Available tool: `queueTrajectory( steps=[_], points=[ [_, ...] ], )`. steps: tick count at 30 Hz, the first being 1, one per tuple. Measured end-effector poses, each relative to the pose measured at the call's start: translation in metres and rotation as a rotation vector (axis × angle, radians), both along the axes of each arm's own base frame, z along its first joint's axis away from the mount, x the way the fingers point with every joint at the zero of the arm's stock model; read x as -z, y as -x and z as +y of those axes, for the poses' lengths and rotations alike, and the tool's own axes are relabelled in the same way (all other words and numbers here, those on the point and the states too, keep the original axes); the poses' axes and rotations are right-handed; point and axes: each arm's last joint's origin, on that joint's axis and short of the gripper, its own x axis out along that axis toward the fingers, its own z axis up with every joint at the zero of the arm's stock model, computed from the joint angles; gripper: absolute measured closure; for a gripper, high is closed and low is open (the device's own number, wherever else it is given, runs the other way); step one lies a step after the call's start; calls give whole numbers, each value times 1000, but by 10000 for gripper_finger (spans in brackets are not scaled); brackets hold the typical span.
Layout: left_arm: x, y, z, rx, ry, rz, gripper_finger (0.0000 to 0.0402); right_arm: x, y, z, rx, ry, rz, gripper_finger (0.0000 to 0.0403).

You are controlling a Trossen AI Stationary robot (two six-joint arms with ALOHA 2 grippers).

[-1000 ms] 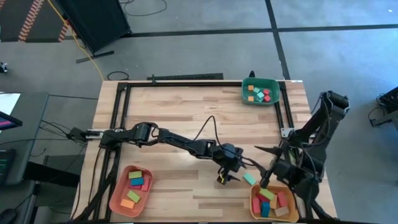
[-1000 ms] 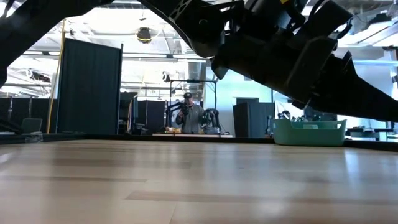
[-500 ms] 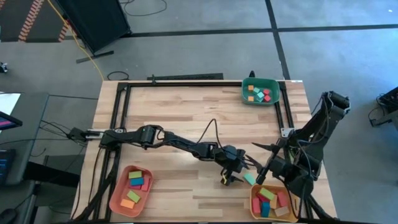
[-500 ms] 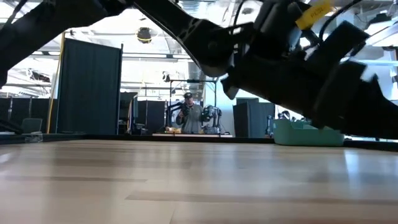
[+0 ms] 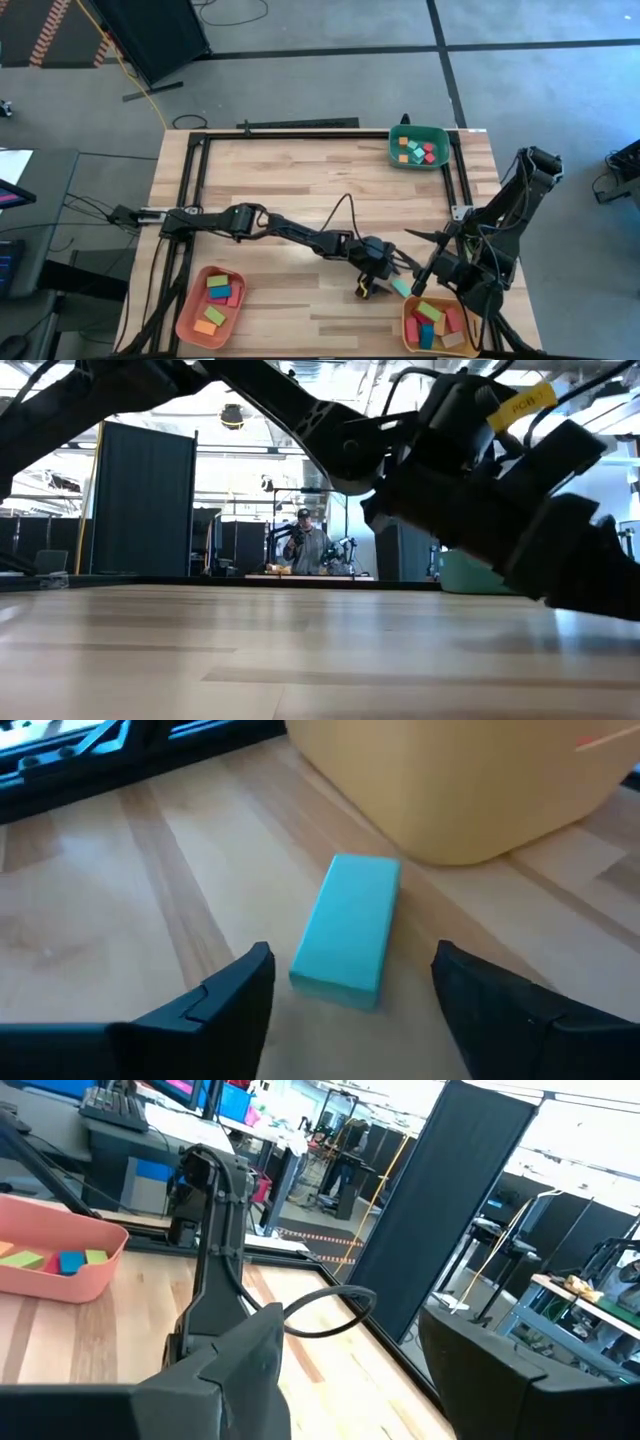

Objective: Sort blocks by size
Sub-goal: Put the medium blue rectangular block into the orange bin

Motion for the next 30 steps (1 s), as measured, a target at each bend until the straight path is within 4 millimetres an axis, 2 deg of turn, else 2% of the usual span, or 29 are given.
queueTrajectory(
  steps=[4,19,23,30],
  points=[
    [10,0,-4,19,9,-3,173,0,0,0,0,-1,-1,137],
    [14,1,-4,27,-5,20,281,0,-1,-1,7,-8,-5,137],
    [13,1,-1,24,-12,41,282,0,-1,-1,7,-6,-4,137],
    [-6,9,7,31,-80,127,281,0,0,0,2,-5,-3,137]
  ],
)
